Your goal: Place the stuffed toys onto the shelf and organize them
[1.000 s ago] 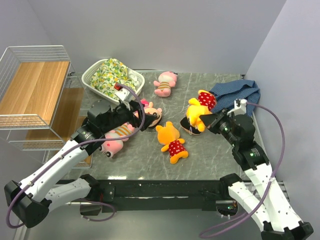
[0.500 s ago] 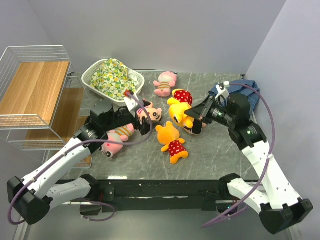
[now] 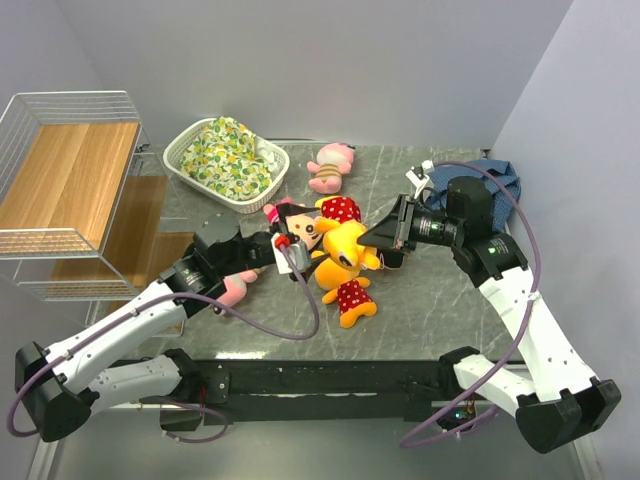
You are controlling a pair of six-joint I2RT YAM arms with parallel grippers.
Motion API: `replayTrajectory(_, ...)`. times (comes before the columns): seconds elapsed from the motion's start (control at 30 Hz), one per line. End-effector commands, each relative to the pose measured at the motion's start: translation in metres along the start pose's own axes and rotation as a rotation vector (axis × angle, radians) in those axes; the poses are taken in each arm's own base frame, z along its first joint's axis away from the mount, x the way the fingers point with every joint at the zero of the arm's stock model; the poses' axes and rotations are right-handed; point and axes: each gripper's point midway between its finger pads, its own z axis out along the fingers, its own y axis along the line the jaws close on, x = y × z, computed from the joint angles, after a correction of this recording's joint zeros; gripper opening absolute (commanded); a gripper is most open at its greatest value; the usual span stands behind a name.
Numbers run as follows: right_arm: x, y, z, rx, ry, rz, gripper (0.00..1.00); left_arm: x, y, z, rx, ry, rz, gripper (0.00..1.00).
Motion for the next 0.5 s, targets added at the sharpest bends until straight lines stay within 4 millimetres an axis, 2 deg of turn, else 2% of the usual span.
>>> replayTrajectory(0.0, 0.009, 0.028, -0.009, -0.138, 0.034, -0.068, 0.0, -0.018, 0.006, 0.012, -0.002, -0.071, 0.116, 0.96)
replayTrajectory(0.07, 0.01, 0.031, -0.009, -0.157, 0.031, -0.078, 0.0, -0.018, 0.0, 0.017, 0.031, -0.084, 0.094, 0.89)
replayTrajectory(0.1, 0.011, 0.033, -0.011, -0.166, 0.037, -0.082, 0.0, -0.021, -0.006, 0.019, 0.061, -0.103, 0.09, 0.75)
replayTrajectory(0.13, 0.011, 0.032, -0.011, -0.162, 0.04, -0.081, 0.0, -0.023, -0.008, 0.021, 0.076, -0.106, 0.081, 0.64)
replayTrajectory(0.17, 0.01, 0.034, -0.012, -0.163, 0.038, -0.096, 0.04, -0.022, -0.01, 0.024, 0.09, -0.101, 0.068, 0.51)
replayTrajectory(0.2, 0.009, 0.034, -0.012, -0.158, 0.031, -0.11, 0.11, -0.023, -0.011, 0.025, 0.1, -0.103, 0.053, 0.23)
replayTrajectory(0.23, 0.008, 0.033, -0.012, -0.147, 0.026, -0.12, 0.3, -0.028, -0.009, 0.025, 0.108, -0.098, 0.027, 0.14)
replayTrajectory(0.27, 0.005, 0.036, -0.014, -0.144, 0.012, -0.169, 0.39, -0.027, -0.009, 0.026, 0.113, -0.091, 0.006, 0.07)
replayTrajectory(0.3, 0.002, 0.036, -0.015, -0.136, 0.0, -0.194, 0.46, -0.029, -0.008, 0.027, 0.114, -0.09, -0.021, 0.01)
replayTrajectory(0.33, -0.005, 0.033, -0.014, -0.105, -0.033, -0.214, 0.59, -0.035, -0.006, 0.027, 0.105, -0.096, -0.085, 0.01)
replayTrajectory(0.37, -0.015, 0.039, -0.017, -0.097, -0.068, -0.261, 0.68, -0.038, -0.003, 0.029, 0.093, -0.102, -0.126, 0.01)
replayTrajectory(0.43, -0.038, 0.038, -0.018, -0.034, -0.159, -0.297, 0.83, -0.045, 0.005, 0.03, 0.058, -0.1, -0.237, 0.02)
replayTrajectory(0.47, -0.05, 0.045, -0.022, -0.023, -0.212, -0.339, 0.84, -0.039, 0.003, 0.034, 0.065, -0.065, -0.287, 0.01)
